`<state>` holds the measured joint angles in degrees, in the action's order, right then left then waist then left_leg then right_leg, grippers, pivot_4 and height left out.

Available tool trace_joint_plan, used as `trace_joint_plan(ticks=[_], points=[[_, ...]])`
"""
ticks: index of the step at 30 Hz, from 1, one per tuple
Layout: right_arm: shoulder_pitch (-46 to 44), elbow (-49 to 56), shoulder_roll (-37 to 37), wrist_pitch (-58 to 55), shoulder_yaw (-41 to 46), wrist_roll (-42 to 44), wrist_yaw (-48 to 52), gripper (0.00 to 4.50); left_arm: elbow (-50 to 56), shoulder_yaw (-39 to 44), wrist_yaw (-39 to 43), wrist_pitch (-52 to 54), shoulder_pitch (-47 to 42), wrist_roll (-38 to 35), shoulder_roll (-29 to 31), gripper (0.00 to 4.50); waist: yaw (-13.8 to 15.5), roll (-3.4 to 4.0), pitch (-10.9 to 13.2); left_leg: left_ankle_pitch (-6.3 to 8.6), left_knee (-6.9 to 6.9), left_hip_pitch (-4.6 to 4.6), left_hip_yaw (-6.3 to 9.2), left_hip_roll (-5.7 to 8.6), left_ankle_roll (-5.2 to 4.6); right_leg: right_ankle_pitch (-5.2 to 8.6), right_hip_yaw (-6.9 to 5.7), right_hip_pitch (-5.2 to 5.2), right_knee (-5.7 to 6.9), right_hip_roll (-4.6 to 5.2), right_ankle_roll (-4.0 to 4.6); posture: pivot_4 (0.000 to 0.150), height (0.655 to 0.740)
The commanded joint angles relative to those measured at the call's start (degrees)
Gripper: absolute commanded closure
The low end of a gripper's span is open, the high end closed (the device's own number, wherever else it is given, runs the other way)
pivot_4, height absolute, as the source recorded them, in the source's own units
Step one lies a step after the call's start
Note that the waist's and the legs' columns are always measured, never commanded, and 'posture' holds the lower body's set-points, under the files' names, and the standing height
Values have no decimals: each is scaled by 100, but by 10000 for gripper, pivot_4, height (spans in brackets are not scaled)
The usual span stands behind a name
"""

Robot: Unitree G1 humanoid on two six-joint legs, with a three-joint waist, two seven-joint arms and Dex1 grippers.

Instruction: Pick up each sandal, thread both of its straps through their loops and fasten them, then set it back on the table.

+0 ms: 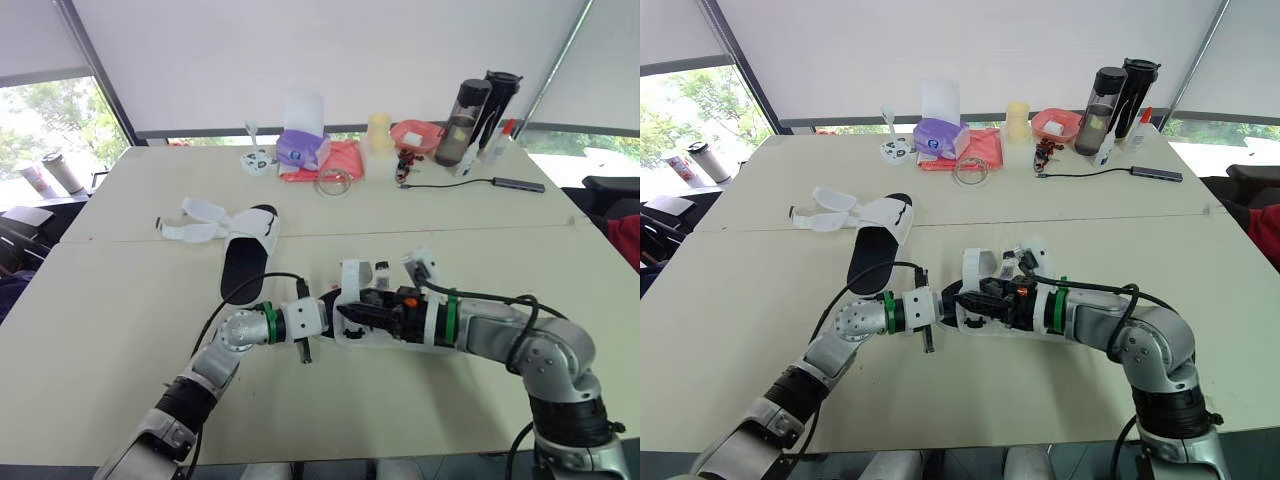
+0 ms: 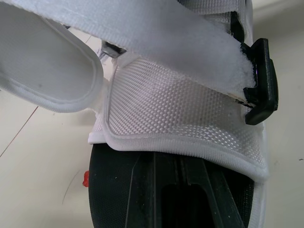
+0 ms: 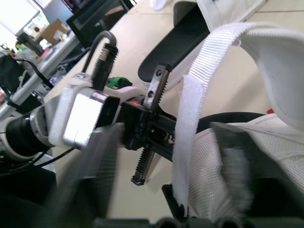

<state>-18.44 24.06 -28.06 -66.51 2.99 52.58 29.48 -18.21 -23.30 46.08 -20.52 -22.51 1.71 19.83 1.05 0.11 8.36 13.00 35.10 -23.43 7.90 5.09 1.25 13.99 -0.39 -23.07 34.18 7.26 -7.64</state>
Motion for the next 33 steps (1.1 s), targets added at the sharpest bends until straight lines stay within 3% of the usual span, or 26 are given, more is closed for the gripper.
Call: trace_joint_plan(ticks=[1,2,22,24,33], points=[[-58,46,-5,98,9,16,36,34628,-608,-43,-70,387,219,343,122,45000,-3,0,0,0,0,0,0,0,0,0,0,0,0,0,0,1500,7400],[-57,45,-20,90,1,28,59,38878,-605,-40,-72,388,224,341,128,45000,-7,0,0,0,0,0,0,0,0,0,0,0,0,-1,0,1500,7400],[166,209,-507,143,-426,-148,367,38878,-598,-50,-100,411,270,369,132,45000,-13,-2,0,1,0,3,1,-2,1,0,0,2,0,-3,0,1500,7400],[132,182,-469,144,-387,-116,360,44471,-601,-51,-105,410,267,371,129,45000,-13,-2,0,1,0,2,1,-2,1,1,0,2,-1,-3,0,1500,7400],[176,218,-480,126,-397,-137,374,44771,-622,-53,-109,400,254,371,124,45000,-13,-2,0,1,-1,2,1,-3,1,1,0,1,-1,-2,0,1500,7400]])
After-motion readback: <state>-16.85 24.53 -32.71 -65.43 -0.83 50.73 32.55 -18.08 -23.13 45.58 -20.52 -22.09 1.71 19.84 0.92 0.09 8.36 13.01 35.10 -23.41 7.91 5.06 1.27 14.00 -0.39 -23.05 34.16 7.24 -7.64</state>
